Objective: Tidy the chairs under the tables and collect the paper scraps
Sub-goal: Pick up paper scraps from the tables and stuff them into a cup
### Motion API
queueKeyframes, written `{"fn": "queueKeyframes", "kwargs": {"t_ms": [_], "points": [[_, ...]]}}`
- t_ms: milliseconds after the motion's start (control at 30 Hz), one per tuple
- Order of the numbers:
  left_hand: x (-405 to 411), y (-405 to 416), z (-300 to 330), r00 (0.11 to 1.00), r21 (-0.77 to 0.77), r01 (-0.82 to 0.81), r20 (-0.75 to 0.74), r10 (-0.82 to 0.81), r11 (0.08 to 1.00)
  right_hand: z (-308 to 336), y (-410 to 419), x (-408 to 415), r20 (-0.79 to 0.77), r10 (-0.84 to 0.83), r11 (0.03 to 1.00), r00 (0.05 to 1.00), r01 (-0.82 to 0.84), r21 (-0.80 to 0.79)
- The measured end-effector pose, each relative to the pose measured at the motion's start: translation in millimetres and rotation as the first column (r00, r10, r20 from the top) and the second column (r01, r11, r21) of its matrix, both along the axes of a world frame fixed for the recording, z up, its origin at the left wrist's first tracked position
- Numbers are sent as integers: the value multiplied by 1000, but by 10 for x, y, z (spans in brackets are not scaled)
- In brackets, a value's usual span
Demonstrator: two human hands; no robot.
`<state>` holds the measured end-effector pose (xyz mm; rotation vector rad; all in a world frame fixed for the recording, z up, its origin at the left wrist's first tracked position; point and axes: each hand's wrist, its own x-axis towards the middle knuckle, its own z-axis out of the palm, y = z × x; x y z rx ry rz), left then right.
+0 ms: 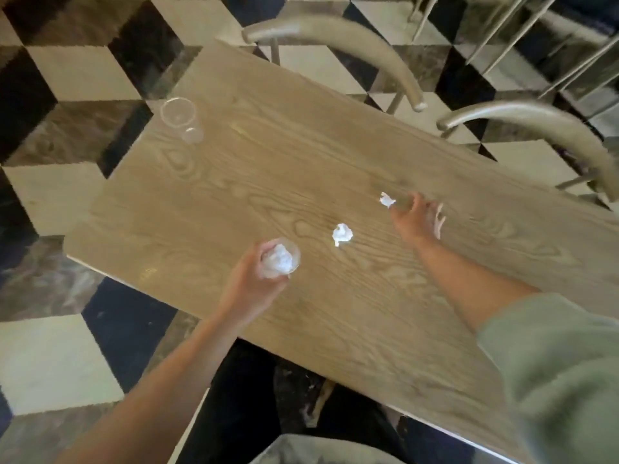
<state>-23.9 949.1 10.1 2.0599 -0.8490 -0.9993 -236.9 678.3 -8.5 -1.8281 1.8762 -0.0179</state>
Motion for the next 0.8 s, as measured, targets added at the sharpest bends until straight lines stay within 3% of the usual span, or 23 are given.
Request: {"fn": "queueKeyframes", "kwargs": {"t_ms": [133, 200, 267, 367, 500, 600, 700, 800], "points": [[652, -75, -88, 984, 36, 174, -36, -173, 984, 42, 311, 671, 25, 77, 995, 997, -78, 54], [847, -131, -89, 957, 48, 281, -83, -277, 959, 48, 787, 842, -4, 202, 979, 979, -202, 39], [977, -203, -77, 924, 56, 375, -105, -368, 925, 91, 1298, 994, 25, 217, 975, 976, -217, 41], [1054, -274, -62, 891, 40, 444, -129, -436, 895, 117, 1827, 1125, 64, 252, 954, 965, -259, 151], [1195, -295, -80, 883, 31, 459, -126, -452, 888, 278, 1897, 1393, 231, -43, 994, 972, 17, 112], [1276, -202, -14, 881, 59, 471, -92, -465, 880, 547, 1819, 1628, 377, -221, 975, 899, 206, 80], [1344, -103, 102, 863, 27, 504, -31, -504, 863, 794, 1842, 1867, 440, -60, 998, 896, 50, 34], [1376, -9, 248, 827, -48, 561, 51, -559, 826, 950, 1991, 2066, 354, 167, 958, 920, -236, 162]]}}
